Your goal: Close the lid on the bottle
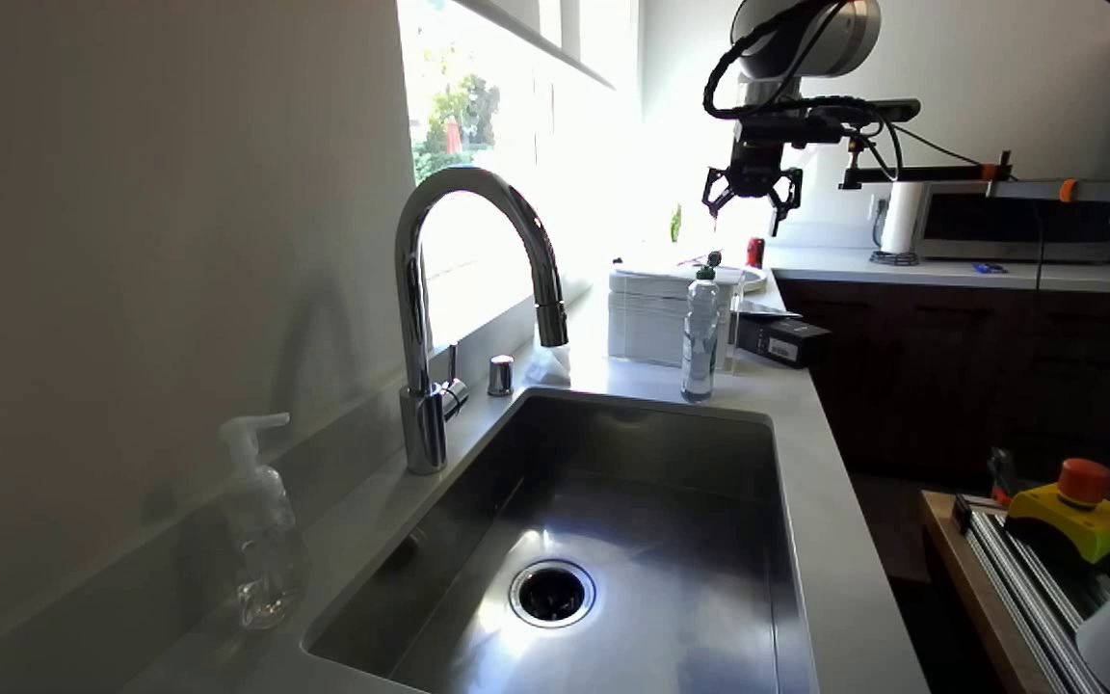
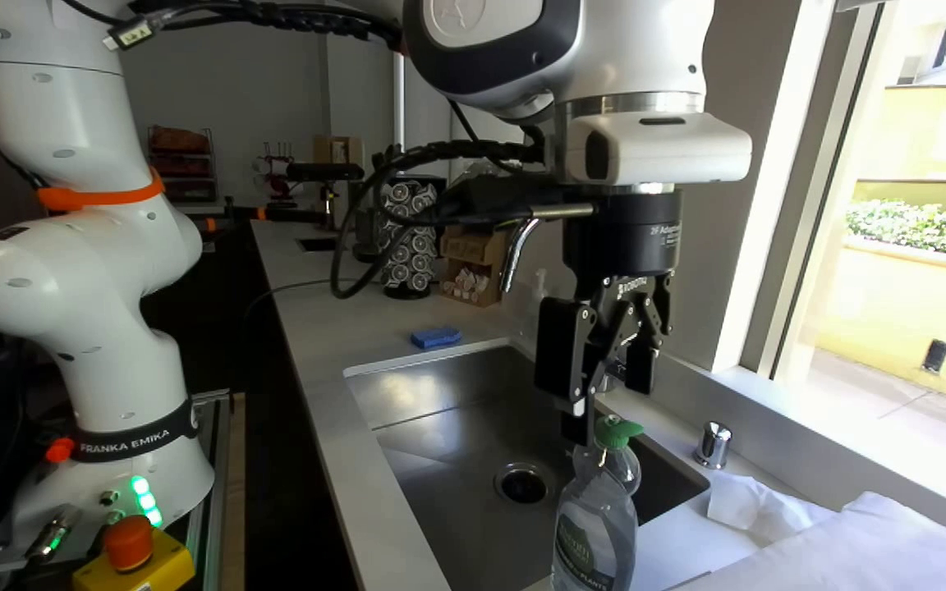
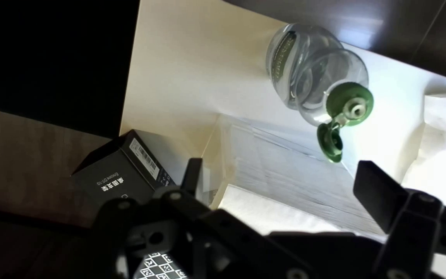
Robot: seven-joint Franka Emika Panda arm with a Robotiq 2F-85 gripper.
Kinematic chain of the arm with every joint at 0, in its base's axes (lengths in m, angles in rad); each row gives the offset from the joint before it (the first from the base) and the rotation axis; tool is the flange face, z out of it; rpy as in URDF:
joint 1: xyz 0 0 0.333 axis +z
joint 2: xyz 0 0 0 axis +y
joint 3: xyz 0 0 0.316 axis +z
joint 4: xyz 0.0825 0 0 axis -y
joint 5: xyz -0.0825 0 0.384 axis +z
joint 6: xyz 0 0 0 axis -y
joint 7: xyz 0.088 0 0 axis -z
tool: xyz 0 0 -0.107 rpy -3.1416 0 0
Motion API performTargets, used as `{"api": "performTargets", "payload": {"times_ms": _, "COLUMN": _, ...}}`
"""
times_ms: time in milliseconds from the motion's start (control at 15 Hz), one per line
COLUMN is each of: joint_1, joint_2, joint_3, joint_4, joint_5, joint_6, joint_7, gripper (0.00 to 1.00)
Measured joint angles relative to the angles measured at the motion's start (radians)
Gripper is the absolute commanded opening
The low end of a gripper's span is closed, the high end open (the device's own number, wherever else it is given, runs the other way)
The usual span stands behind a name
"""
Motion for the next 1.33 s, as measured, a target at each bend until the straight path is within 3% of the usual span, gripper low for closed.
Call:
{"api": "performTargets", "payload": {"times_ms": 67, "joint_1": 0.000, "joint_2": 0.001, "joint_3": -0.002, "joint_4": 0.000, "joint_5": 0.000, "joint_6": 0.000, "joint_7": -0.005, "gripper": 0.75}}
{"api": "performTargets", "payload": {"times_ms": 200, "joint_1": 0.000, "joint_2": 0.004, "joint_3": -0.007, "joint_4": 0.000, "joint_5": 0.001, "joint_6": 0.001, "joint_7": -0.018, "gripper": 0.66}}
{"api": "performTargets", "payload": {"times_ms": 733, "joint_1": 0.000, "joint_2": 0.007, "joint_3": -0.029, "joint_4": 0.001, "joint_5": 0.002, "joint_6": 0.005, "joint_7": -0.058, "gripper": 0.05}}
{"api": "performTargets", "payload": {"times_ms": 800, "joint_1": 0.000, "joint_2": 0.007, "joint_3": -0.032, "joint_4": 0.001, "joint_5": 0.002, "joint_6": 0.005, "joint_7": -0.065, "gripper": 0.00}}
{"api": "performTargets", "payload": {"times_ms": 1333, "joint_1": 0.000, "joint_2": 0.044, "joint_3": -0.045, "joint_4": -0.002, "joint_5": 0.077, "joint_6": 0.071, "joint_7": -0.181, "gripper": 0.00}}
